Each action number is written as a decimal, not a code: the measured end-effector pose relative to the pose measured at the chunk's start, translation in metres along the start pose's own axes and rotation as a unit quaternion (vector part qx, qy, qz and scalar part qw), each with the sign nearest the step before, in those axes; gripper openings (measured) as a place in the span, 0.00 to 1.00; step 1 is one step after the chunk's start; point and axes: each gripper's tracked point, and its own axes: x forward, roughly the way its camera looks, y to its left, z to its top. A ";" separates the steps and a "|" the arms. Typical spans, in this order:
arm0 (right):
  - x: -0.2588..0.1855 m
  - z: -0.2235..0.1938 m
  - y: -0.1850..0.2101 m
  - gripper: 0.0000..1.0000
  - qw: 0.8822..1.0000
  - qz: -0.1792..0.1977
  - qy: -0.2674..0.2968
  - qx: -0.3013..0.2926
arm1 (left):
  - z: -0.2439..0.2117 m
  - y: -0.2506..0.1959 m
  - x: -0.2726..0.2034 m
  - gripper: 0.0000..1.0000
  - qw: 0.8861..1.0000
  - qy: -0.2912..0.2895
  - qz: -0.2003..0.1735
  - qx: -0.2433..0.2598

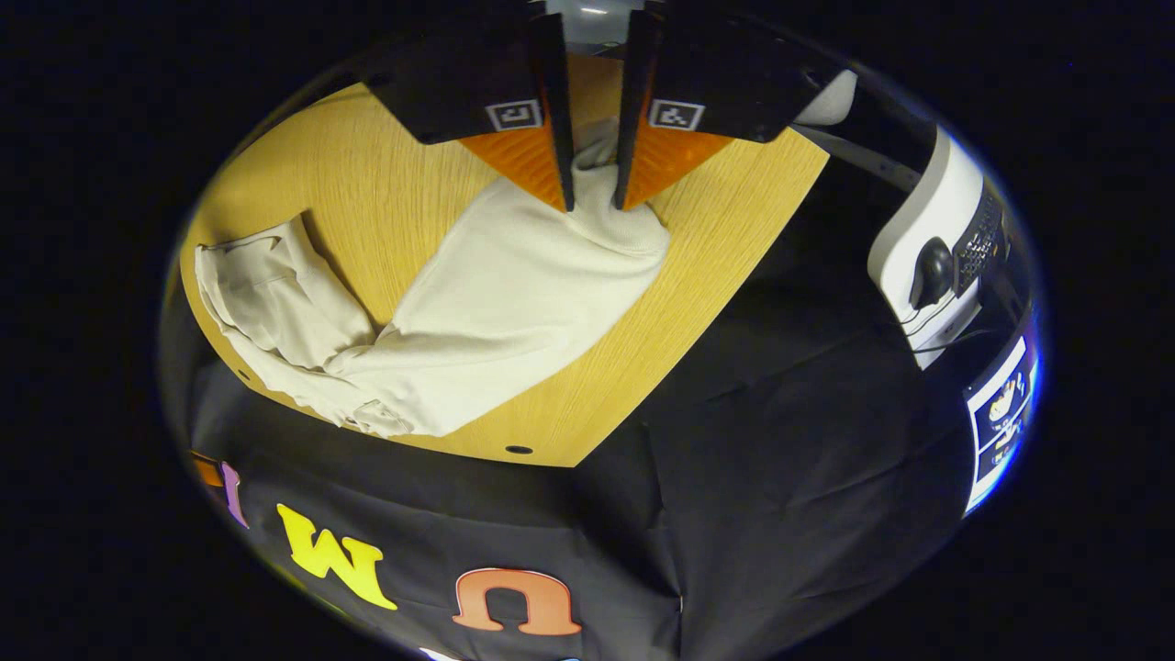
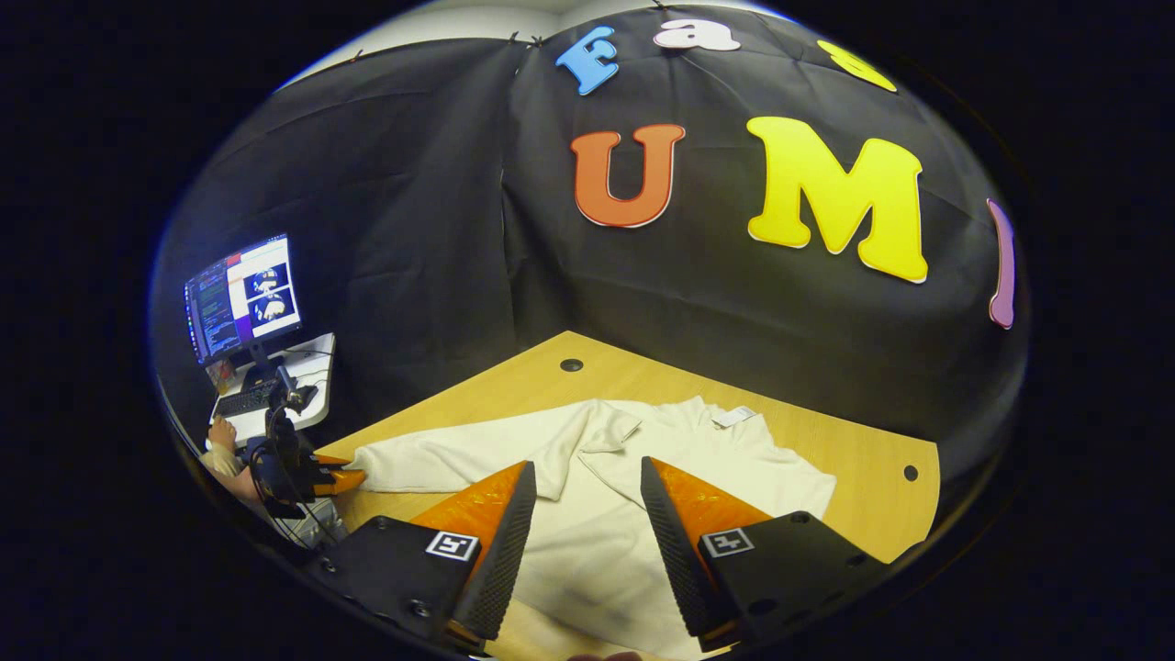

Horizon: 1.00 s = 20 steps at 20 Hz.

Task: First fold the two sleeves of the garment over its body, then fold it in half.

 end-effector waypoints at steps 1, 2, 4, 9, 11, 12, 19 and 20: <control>-0.002 0.000 -0.002 0.73 1.000 -0.001 0.001 -0.001 | 0.001 0.000 0.000 0.23 1.000 0.002 -0.002 -0.002; -0.001 0.000 -0.003 0.71 1.000 -0.004 0.000 0.001 | 0.002 -0.001 0.000 0.12 1.000 0.006 -0.004 -0.002; -0.008 0.000 -0.011 0.73 1.000 -0.012 -0.002 0.008 | 0.009 -0.003 -0.003 0.05 1.000 0.009 -0.014 -0.007; -0.024 -0.003 -0.035 0.71 0.999 -0.034 -0.010 0.032 | 0.076 0.001 -0.017 0.04 0.999 -0.029 -0.030 -0.008; -0.032 -0.006 -0.043 0.71 0.998 -0.041 -0.014 0.044 | 0.116 0.003 -0.020 0.04 0.998 -0.055 -0.037 -0.021; -0.037 -0.008 -0.047 0.71 0.997 -0.044 -0.016 0.053 | 0.138 0.002 -0.020 0.04 0.996 -0.070 -0.040 -0.029; -0.077 -0.023 -0.075 0.73 0.992 -0.066 -0.033 0.103 | 0.295 -0.050 -0.016 0.03 0.982 -0.157 -0.096 0.041; -0.086 -0.026 -0.082 0.73 0.990 -0.076 -0.037 0.111 | 0.313 -0.064 -0.011 0.03 0.978 -0.167 -0.105 0.064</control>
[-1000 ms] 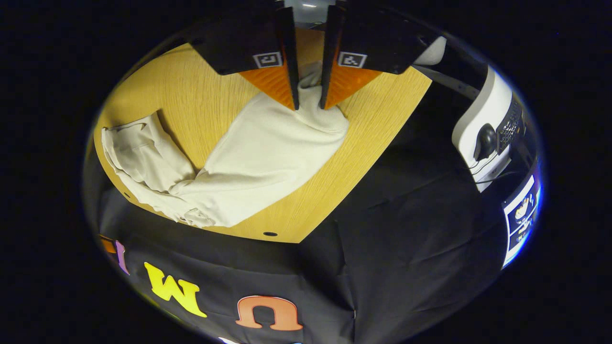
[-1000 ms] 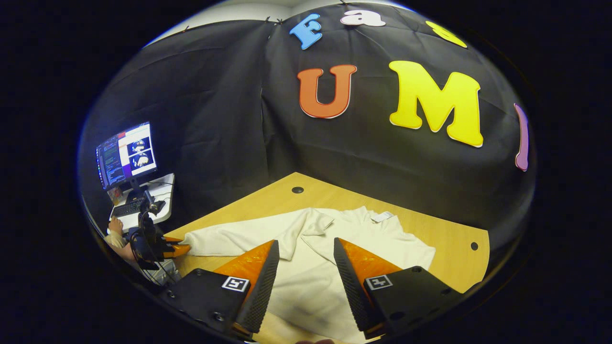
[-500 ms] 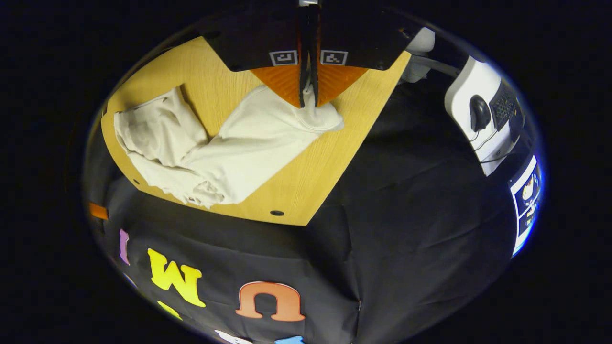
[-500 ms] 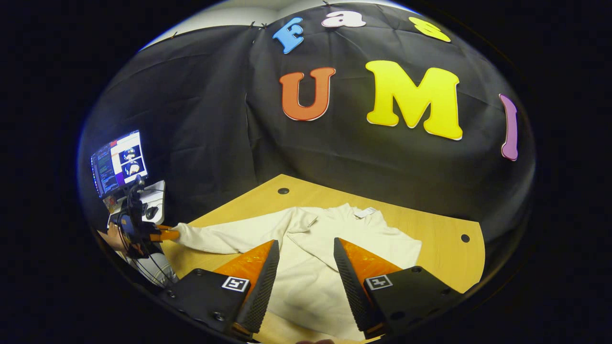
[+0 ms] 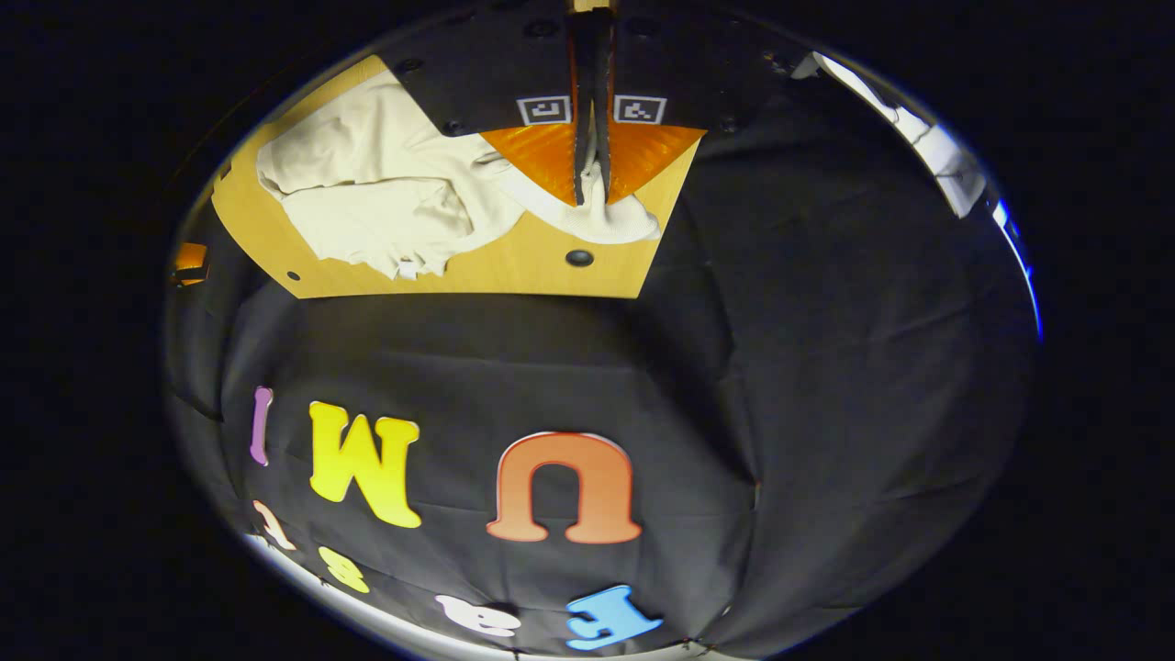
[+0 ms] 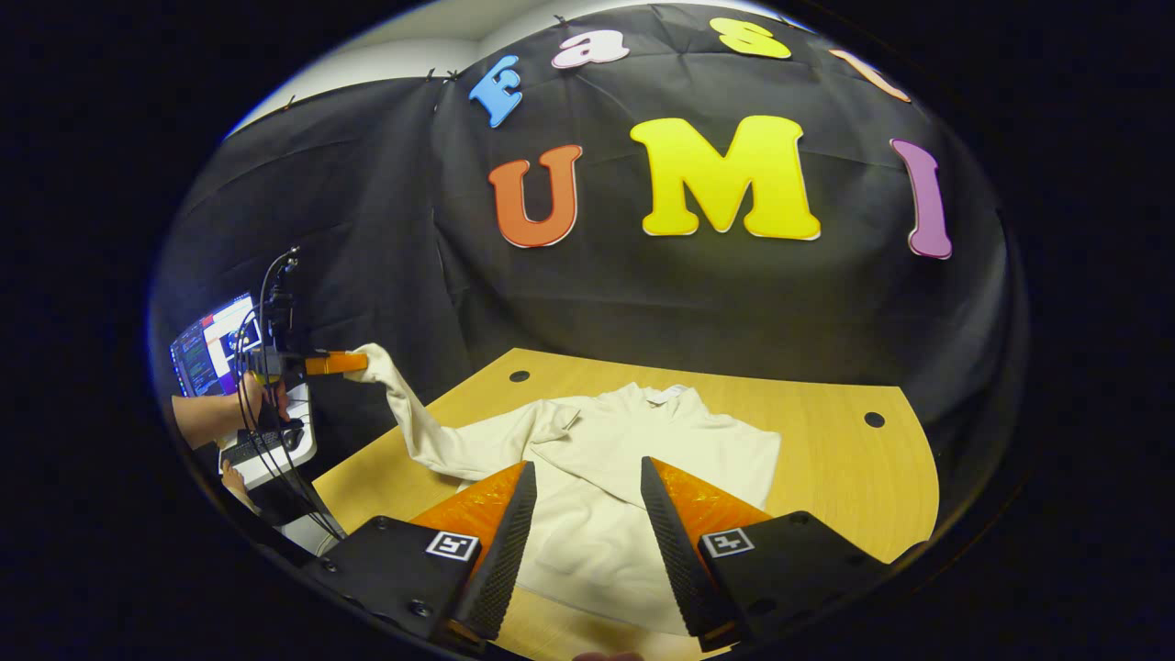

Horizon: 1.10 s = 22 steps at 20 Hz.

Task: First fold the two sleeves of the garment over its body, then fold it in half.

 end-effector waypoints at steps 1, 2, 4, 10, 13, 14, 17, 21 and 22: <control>-0.007 0.000 -0.009 0.71 1.000 -0.010 -0.003 0.009 | 0.018 -0.012 0.011 0.03 1.000 -0.008 -0.015 0.024; -0.015 -0.002 -0.018 0.71 1.000 -0.020 -0.006 0.015 | 0.035 -0.023 0.022 0.03 0.999 -0.016 -0.027 0.042; -0.030 -0.005 -0.037 0.71 0.999 -0.042 -0.012 0.019 | 0.071 -0.048 0.044 0.03 0.996 -0.031 -0.054 0.062; -0.072 -0.012 -0.088 0.71 0.993 -0.105 -0.029 0.049 | 0.151 -0.194 0.087 0.03 0.970 -0.088 -0.186 0.126; -0.092 -0.017 -0.110 0.73 0.989 -0.132 -0.035 0.059 | 0.140 -0.277 0.102 0.03 0.950 -0.073 -0.258 0.158; -0.098 -0.019 -0.115 0.71 0.988 -0.140 -0.035 0.061 | 0.131 -0.303 0.105 0.03 0.943 -0.064 -0.279 0.171; -0.119 -0.032 -0.136 0.73 0.983 -0.170 -0.029 0.065 | 0.091 -0.384 0.115 0.03 0.917 -0.026 -0.339 0.208; -0.142 -0.047 -0.159 0.73 0.975 -0.205 -0.017 0.084 | 0.030 -0.446 0.145 0.03 0.895 0.033 -0.372 0.243; -0.146 -0.048 -0.164 0.73 0.973 -0.212 -0.014 0.087 | 0.004 -0.452 0.162 0.03 0.893 0.056 -0.370 0.250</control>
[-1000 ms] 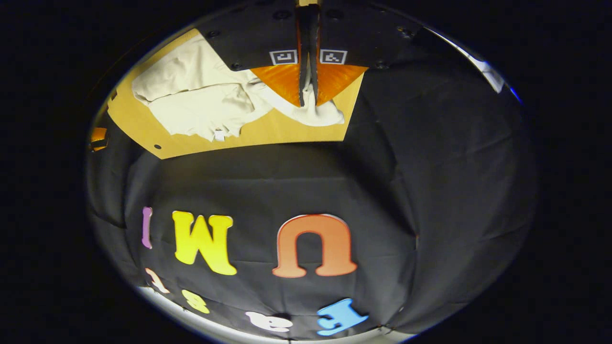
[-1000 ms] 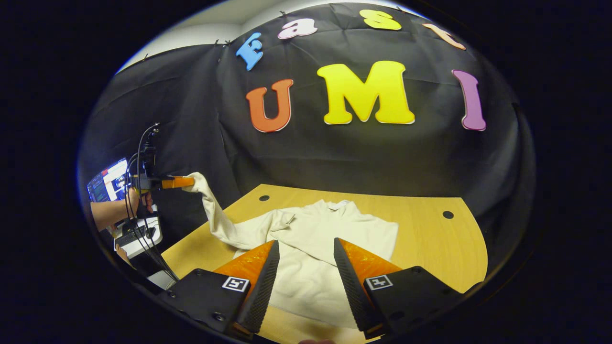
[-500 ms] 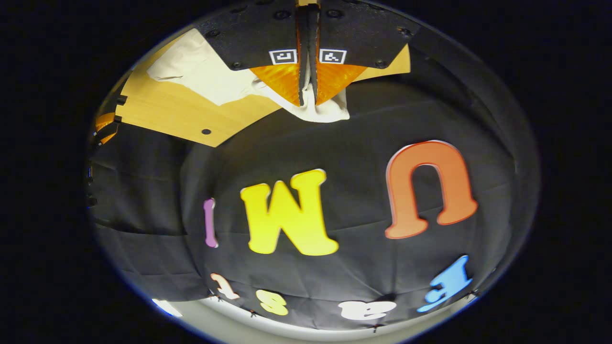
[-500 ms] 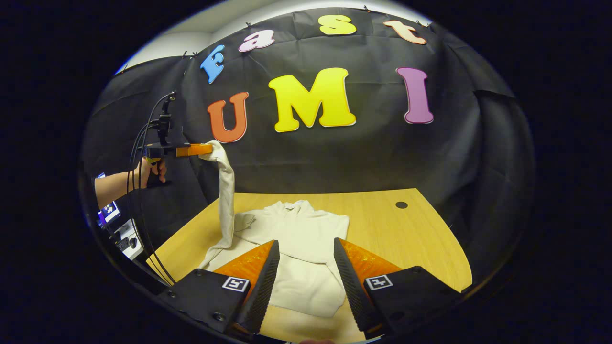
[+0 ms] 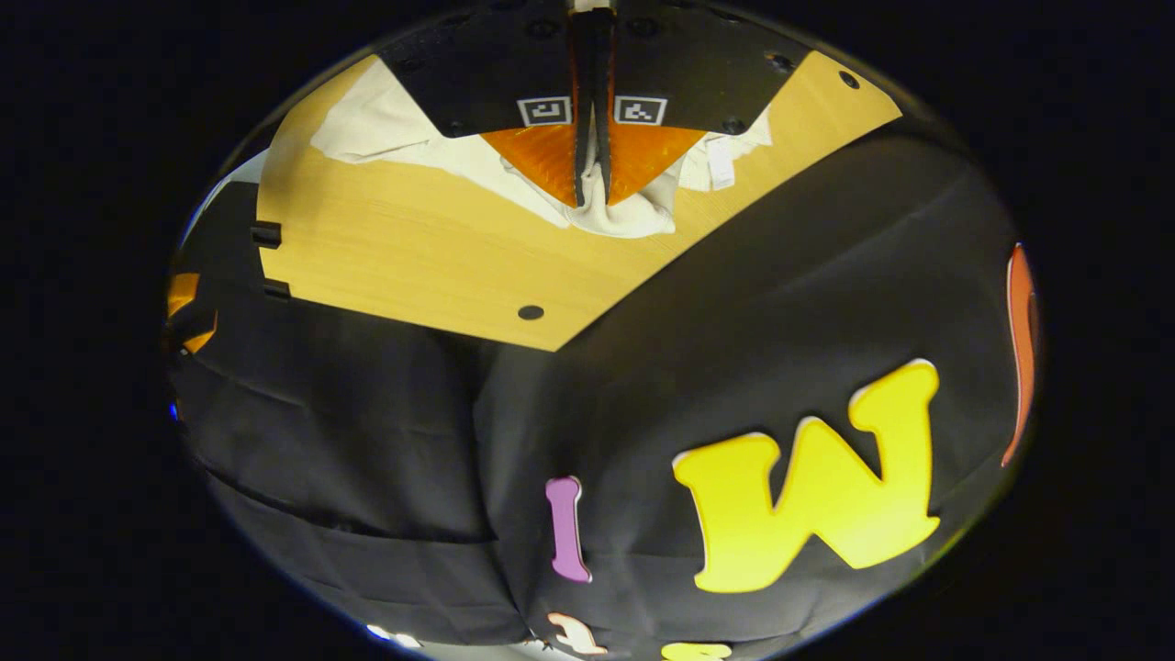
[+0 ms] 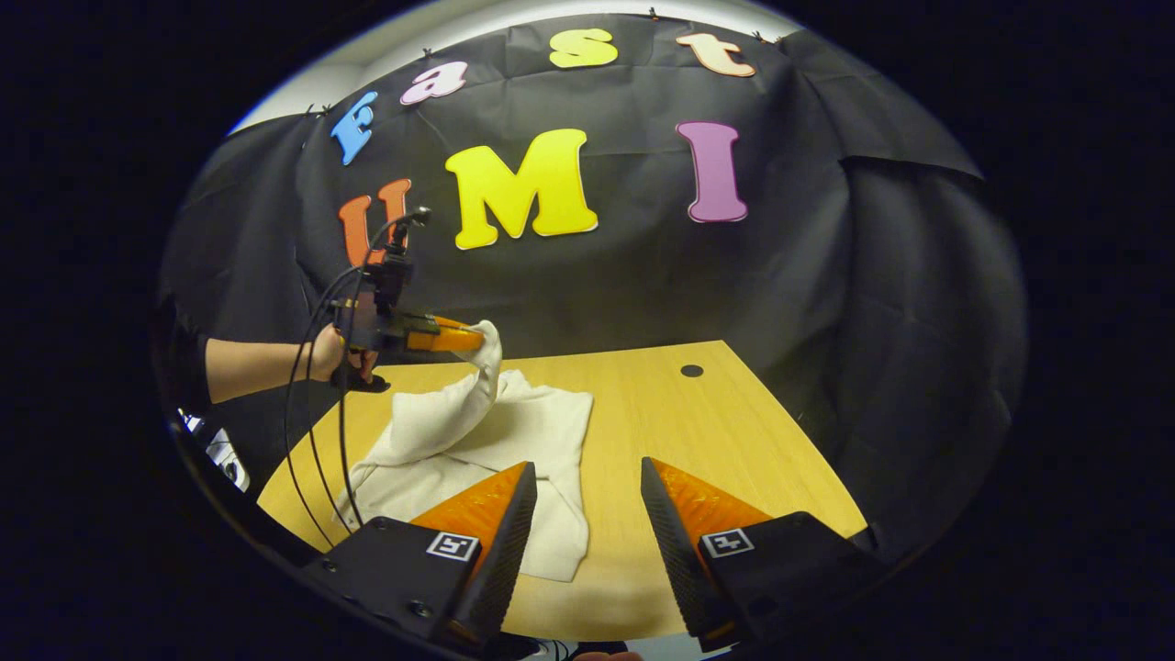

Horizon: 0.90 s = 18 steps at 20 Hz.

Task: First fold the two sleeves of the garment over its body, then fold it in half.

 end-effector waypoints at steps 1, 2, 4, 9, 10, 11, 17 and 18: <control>-0.004 -0.002 -0.007 0.73 1.000 -0.008 0.003 0.001 | -0.016 -0.004 0.017 0.03 1.000 0.025 -0.003 -0.007; -0.007 -0.006 -0.015 0.71 1.000 -0.020 0.008 0.002 | -0.029 -0.008 0.031 0.03 0.999 0.040 -0.009 -0.014; -0.010 -0.011 -0.023 0.73 0.999 -0.032 0.019 0.009 | -0.046 -0.012 0.053 0.03 0.998 0.050 -0.016 -0.038; -0.011 -0.022 -0.029 0.71 0.998 -0.043 0.040 0.006 | -0.063 -0.019 0.074 0.16 0.995 0.053 -0.006 -0.090; -0.009 -0.021 -0.029 0.71 0.998 -0.042 0.042 0.004 | -0.069 -0.010 0.066 0.27 0.994 0.050 0.002 -0.094; -0.006 -0.020 -0.029 0.71 0.998 -0.040 0.043 0.005 | -0.070 -0.005 0.063 0.50 0.994 0.047 0.014 -0.095; 0.014 -0.007 -0.005 0.71 0.999 -0.013 0.031 -0.007 | -0.082 0.026 0.007 0.99 0.988 0.021 0.097 -0.122; 0.019 -0.003 0.003 0.74 1.000 -0.004 0.028 -0.011 | -0.082 0.030 -0.010 0.99 0.986 0.010 0.108 -0.130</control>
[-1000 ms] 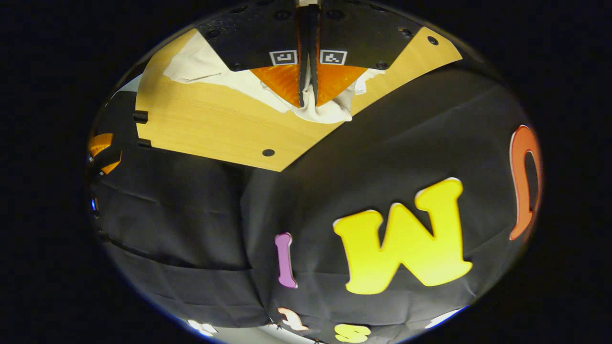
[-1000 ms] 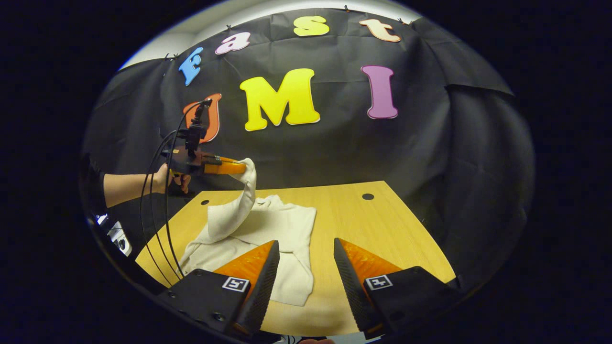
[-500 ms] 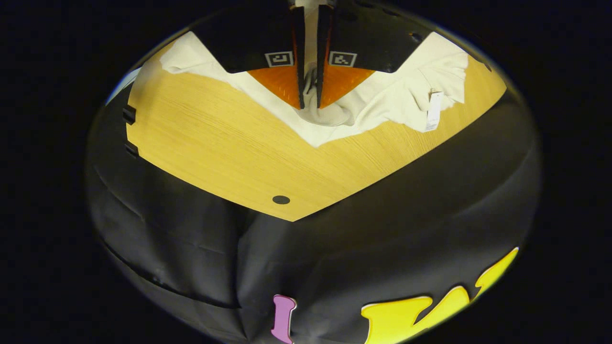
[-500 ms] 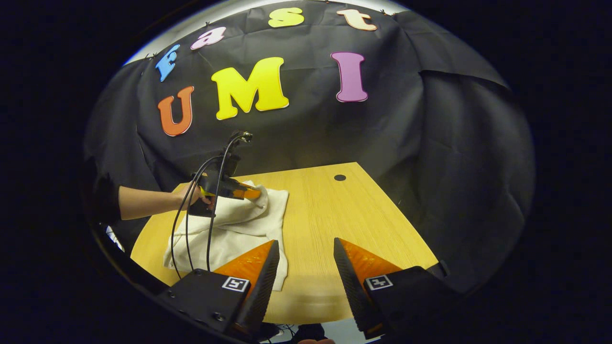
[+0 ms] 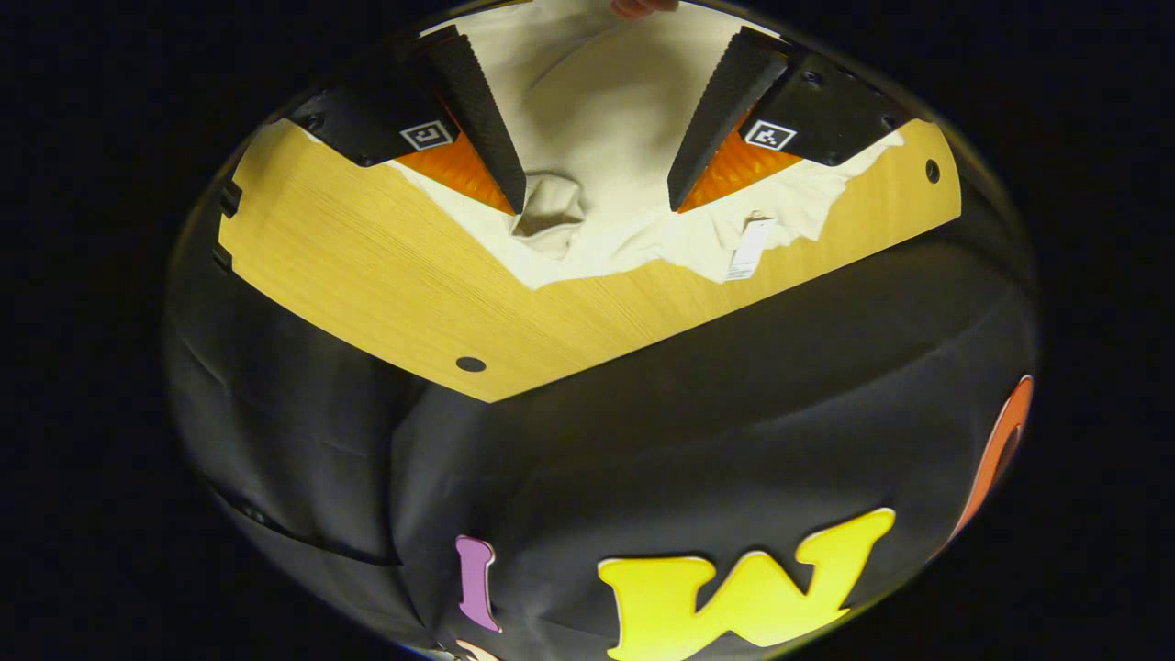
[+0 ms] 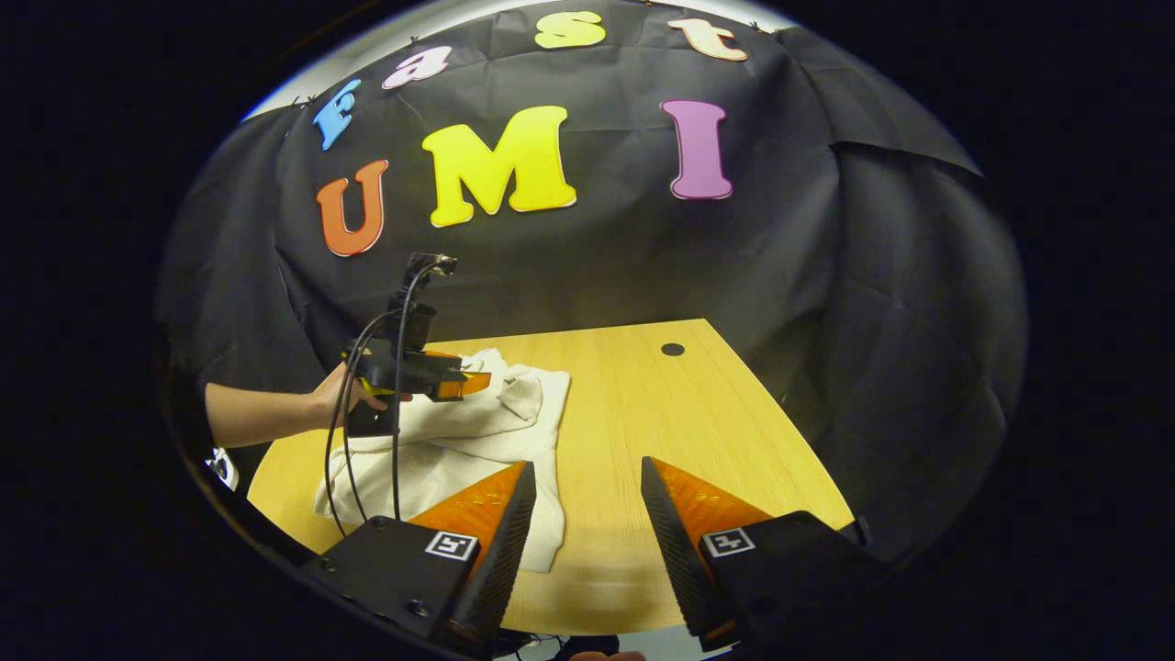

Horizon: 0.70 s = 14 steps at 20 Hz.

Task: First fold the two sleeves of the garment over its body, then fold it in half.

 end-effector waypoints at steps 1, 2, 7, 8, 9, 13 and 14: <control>0.005 0.003 0.009 0.74 1.000 0.010 -0.003 -0.003 | 0.000 0.007 -0.017 0.99 1.000 -0.010 0.011 -0.008; 0.010 0.006 0.019 0.77 1.000 0.021 -0.004 -0.007 | -0.001 0.014 -0.038 0.99 0.999 -0.019 0.024 -0.016; 0.036 0.005 0.052 0.77 0.998 0.052 0.001 -0.024 | -0.029 0.041 -0.134 0.98 0.992 -0.048 0.096 -0.069; 0.040 0.004 0.056 0.76 0.998 0.057 0.003 -0.030 | -0.040 0.045 -0.151 0.98 0.989 -0.047 0.110 -0.082; 0.042 0.001 0.059 0.76 0.997 0.060 0.005 -0.039 | -0.049 0.045 -0.170 0.98 0.987 -0.048 0.122 -0.092; 0.052 -0.006 0.064 0.77 0.996 0.060 0.013 -0.066 | -0.065 0.051 -0.235 0.98 0.976 -0.071 0.173 -0.115; 0.055 -0.010 0.065 0.76 0.996 0.057 0.018 -0.066 | -0.071 0.049 -0.241 0.98 0.974 -0.068 0.177 -0.122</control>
